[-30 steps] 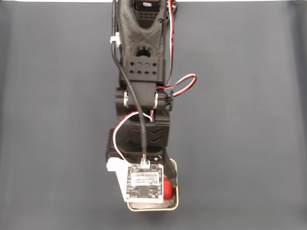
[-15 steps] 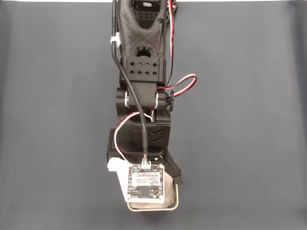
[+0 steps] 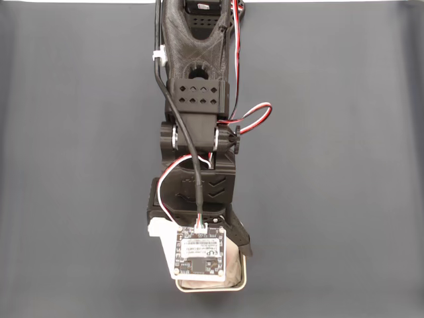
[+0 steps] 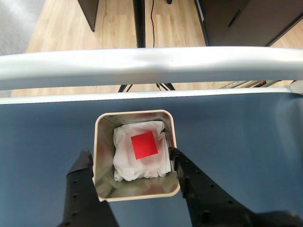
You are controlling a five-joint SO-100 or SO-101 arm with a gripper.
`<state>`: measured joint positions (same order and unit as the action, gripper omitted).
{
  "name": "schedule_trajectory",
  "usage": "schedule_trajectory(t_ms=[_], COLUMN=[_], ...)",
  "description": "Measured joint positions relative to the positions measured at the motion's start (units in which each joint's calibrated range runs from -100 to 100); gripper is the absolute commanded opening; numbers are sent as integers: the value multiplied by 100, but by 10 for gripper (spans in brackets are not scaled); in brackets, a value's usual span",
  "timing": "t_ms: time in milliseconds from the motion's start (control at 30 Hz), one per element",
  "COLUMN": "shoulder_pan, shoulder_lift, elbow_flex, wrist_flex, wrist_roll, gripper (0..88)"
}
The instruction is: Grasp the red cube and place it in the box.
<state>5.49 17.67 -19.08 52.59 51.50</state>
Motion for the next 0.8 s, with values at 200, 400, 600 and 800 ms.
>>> schedule_trajectory(t_ms=[200, 400, 600, 800], shoulder_pan=[0, 0, -52, -297], shoulder_lift=[0, -104, -964, -2423], elbow_flex=[0, 127, 940, 2098], wrist_flex=[0, 0, -239, -414], wrist_roll=[-20, -34, -34, -34], gripper=[356, 8, 0, 0])
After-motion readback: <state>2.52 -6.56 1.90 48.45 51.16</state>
